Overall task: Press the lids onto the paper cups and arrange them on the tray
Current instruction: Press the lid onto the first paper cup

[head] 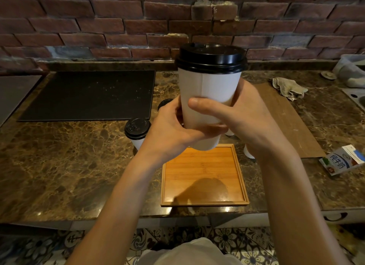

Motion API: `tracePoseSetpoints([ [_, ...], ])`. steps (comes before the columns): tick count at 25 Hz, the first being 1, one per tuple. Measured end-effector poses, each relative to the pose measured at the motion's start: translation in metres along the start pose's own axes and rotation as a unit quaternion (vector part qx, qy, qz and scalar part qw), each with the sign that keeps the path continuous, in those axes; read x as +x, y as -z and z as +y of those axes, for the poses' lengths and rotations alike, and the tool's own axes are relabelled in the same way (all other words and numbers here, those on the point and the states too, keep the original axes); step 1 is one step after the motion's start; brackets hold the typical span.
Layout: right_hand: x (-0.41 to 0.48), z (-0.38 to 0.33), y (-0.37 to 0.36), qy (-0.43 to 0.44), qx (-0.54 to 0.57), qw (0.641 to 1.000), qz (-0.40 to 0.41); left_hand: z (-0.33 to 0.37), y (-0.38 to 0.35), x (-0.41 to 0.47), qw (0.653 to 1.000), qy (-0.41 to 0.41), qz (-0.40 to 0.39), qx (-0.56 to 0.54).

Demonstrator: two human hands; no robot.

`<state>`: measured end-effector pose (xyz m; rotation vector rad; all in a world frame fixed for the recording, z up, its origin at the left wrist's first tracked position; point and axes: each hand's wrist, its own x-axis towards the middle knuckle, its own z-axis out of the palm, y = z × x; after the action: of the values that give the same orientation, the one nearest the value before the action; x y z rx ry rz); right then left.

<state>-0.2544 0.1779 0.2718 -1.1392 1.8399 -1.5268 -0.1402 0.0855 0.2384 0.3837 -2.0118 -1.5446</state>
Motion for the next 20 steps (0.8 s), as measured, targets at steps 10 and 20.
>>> tracePoseSetpoints([
  [10,-0.005,0.001,-0.018,0.002,-0.045,0.993,0.107,-0.013,-0.002,0.000,0.998,-0.012,0.036,0.040],
  [20,-0.005,-0.002,-0.002,0.026,-0.017,0.998,0.046,-0.003,0.008,-0.002,0.999,-0.003,-0.034,-0.023],
])
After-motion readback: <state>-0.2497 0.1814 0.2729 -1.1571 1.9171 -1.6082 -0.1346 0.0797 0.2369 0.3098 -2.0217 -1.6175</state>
